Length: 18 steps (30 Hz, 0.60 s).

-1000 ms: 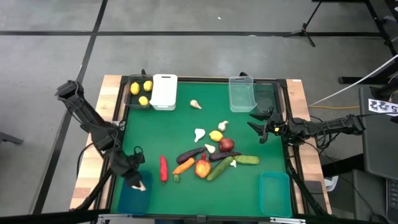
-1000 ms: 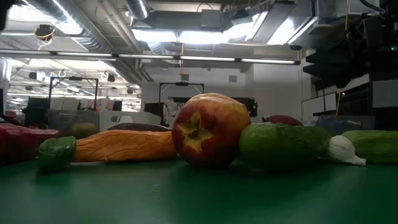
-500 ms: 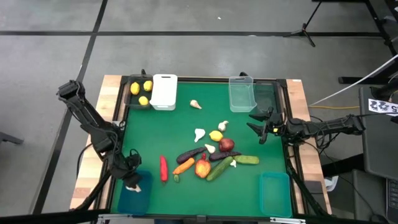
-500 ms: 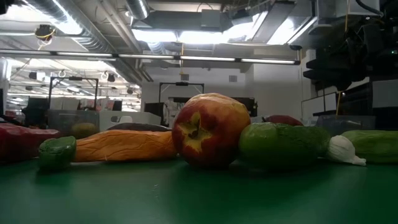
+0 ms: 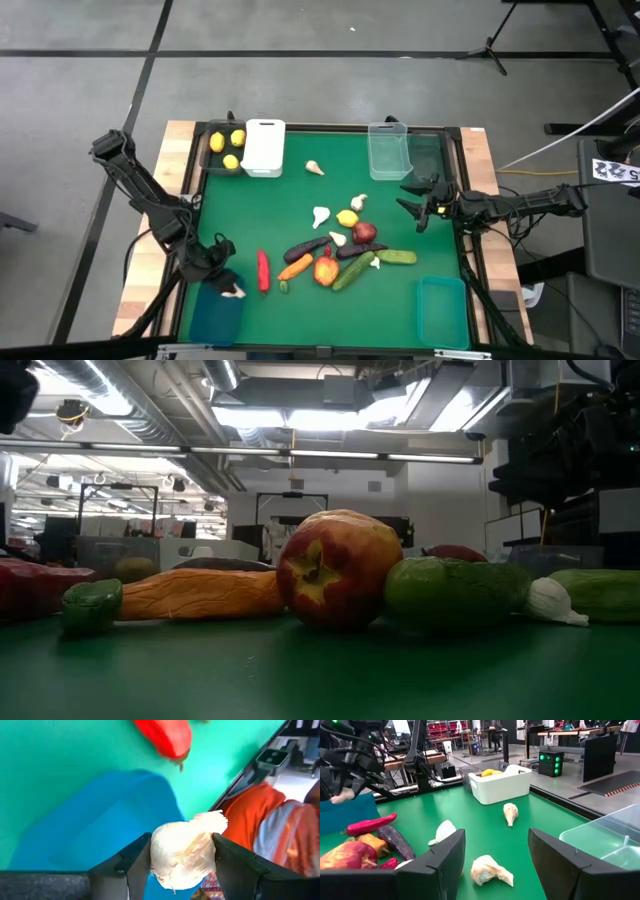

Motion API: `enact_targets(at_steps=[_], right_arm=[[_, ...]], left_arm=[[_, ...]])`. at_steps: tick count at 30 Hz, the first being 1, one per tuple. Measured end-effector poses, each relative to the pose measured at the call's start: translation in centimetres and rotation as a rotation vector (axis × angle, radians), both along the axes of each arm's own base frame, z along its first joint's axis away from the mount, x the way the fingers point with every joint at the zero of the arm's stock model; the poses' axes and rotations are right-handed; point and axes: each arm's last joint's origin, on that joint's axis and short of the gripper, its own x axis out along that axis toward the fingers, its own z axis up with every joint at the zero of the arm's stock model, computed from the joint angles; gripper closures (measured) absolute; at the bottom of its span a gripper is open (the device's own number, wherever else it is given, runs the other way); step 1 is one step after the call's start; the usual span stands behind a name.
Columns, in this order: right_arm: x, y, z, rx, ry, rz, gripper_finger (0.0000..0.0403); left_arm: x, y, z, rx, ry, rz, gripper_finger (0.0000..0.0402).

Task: Sort produce into baskets
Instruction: Put the garlic into the blue bin

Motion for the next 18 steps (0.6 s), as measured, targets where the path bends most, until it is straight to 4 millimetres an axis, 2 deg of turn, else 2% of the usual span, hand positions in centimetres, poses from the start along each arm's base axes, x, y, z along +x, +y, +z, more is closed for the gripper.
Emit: enact_targets(at_steps=[8, 12, 15, 18], right_arm=[[0.0, 0.0, 0.0, 0.000, 0.004, 0.000, 0.0185], [0.0, 0.0, 0.0, -0.005, 0.005, 0.001, 0.0185], [0.0, 0.0, 0.0, -0.007, 0.005, 0.000, 0.0185], [0.0, 0.0, 0.0, -0.008, 0.006, 0.001, 0.0185]], left_arm=[[0.0, -0.8, 1.0, -0.104, 0.027, -0.099, 0.0210], [0.2, -0.9, 3.0, -0.095, 0.040, -0.089, 0.0210], [0.2, -0.9, 5.3, -0.069, 0.056, -0.084, 0.0210], [-0.1, -0.5, 7.0, 0.016, 0.096, -0.077, 0.0210]])
